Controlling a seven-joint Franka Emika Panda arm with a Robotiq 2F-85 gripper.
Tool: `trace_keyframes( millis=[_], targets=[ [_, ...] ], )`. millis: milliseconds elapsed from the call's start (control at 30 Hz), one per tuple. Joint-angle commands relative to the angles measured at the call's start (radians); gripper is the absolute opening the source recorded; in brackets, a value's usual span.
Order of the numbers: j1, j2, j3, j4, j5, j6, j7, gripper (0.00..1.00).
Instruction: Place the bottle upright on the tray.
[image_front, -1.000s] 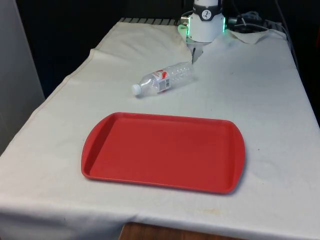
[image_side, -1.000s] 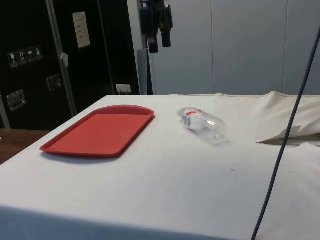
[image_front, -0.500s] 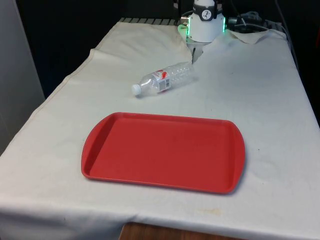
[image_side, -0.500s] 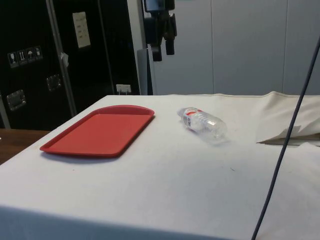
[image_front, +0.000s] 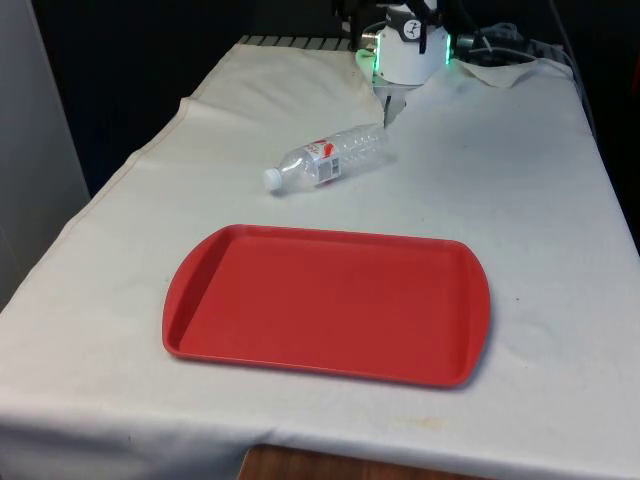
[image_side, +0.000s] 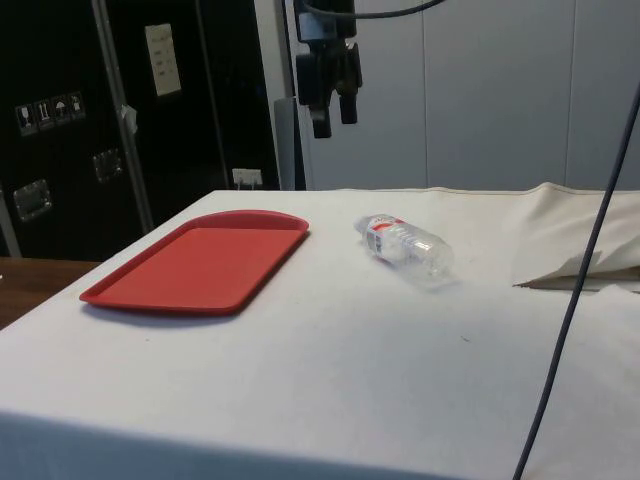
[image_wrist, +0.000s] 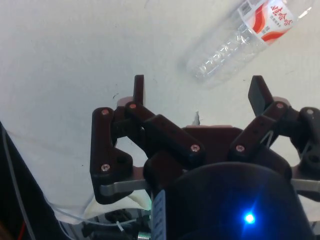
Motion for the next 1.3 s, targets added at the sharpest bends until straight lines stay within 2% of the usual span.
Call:
trace_keyframes(
  millis=[0,267,300,367,567,633,833,867,900,1133,1167,1267],
  targets=[
    [-0.002,0.004,-0.003,-0.005,0.001,0.011,0.004,1.00],
    [-0.004,0.022,-0.020,-0.005,-0.005,0.017,0.003,1.00],
    [-0.001,0.021,-0.019,-0.001,0.000,0.005,0.000,1.00],
    [-0.005,0.026,-0.026,-0.005,-0.006,0.019,0.002,1.00],
    [-0.002,0.039,-0.045,-0.001,-0.001,0.016,-0.005,1.00],
    [-0.006,0.045,-0.051,-0.006,-0.008,0.033,-0.004,1.00],
    [-0.007,0.063,-0.073,-0.006,-0.009,0.044,-0.007,1.00],
    [-0.003,0.062,-0.074,-0.002,-0.002,0.031,-0.009,1.00],
    [-0.006,0.065,-0.077,-0.005,-0.009,0.046,-0.007,1.00],
    [-0.007,0.085,-0.102,-0.005,-0.009,0.061,-0.011,1.00],
    [-0.004,0.082,-0.100,-0.002,-0.003,0.047,-0.012,1.00],
    [-0.007,0.093,-0.113,-0.004,-0.009,0.066,-0.011,1.00]
  ],
)
